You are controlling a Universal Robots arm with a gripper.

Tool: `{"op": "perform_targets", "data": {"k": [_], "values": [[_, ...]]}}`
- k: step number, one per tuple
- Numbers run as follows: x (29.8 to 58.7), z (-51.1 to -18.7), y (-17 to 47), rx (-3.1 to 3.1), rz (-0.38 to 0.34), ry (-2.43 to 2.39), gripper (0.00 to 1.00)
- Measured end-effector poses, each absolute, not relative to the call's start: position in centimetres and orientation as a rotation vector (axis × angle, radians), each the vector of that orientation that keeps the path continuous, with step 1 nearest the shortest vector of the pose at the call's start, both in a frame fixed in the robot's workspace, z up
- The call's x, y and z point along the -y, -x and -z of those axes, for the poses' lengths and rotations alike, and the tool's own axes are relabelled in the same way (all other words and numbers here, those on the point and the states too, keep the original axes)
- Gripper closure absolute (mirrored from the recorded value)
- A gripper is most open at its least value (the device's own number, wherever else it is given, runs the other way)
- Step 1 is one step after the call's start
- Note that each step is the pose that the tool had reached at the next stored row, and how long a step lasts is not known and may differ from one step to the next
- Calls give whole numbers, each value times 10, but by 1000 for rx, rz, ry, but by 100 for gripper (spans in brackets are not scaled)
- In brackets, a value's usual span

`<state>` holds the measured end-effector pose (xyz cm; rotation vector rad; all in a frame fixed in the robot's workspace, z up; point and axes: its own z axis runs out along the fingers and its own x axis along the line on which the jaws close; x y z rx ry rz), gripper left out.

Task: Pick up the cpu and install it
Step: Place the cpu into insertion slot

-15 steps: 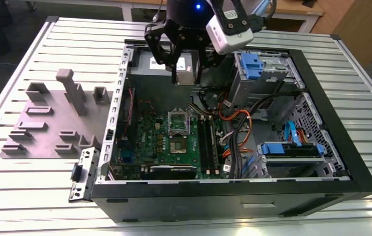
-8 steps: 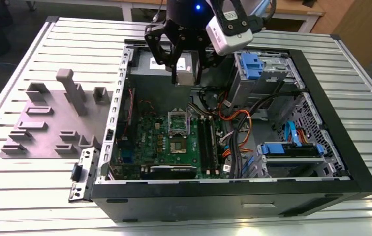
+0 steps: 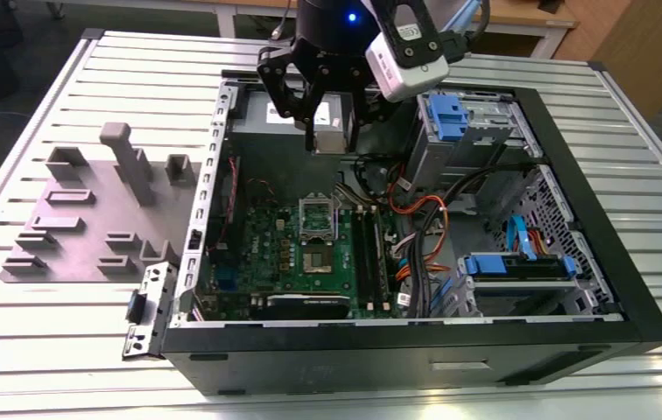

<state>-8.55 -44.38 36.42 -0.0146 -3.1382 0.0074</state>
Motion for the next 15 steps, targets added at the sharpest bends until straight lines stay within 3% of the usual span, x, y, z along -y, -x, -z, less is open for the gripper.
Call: {"op": "perform_targets", "data": {"k": [15], "values": [[445,-358,86,3138,-7,15,53]]}}
